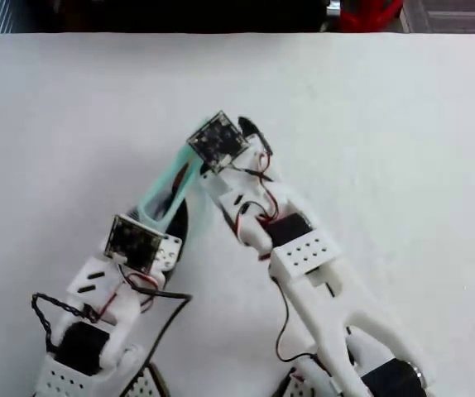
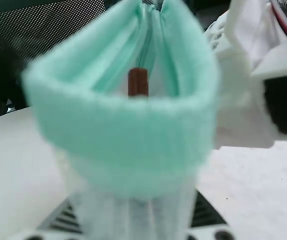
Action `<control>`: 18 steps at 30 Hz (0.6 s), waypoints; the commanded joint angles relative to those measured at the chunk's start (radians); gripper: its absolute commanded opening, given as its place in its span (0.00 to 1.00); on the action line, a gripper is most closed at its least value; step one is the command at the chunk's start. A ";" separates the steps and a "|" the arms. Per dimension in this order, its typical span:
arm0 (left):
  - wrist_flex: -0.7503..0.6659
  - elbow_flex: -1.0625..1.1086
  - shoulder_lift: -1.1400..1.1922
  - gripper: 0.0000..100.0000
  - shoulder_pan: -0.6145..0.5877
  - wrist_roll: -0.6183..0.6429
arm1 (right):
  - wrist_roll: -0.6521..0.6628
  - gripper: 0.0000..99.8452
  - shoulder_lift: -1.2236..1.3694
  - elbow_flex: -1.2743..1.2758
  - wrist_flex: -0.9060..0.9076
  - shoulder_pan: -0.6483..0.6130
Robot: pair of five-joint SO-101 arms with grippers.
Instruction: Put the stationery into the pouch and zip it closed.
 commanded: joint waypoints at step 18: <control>-0.034 0.003 -0.012 0.02 -0.005 -0.014 | -0.002 0.02 -0.343 -0.118 0.093 0.119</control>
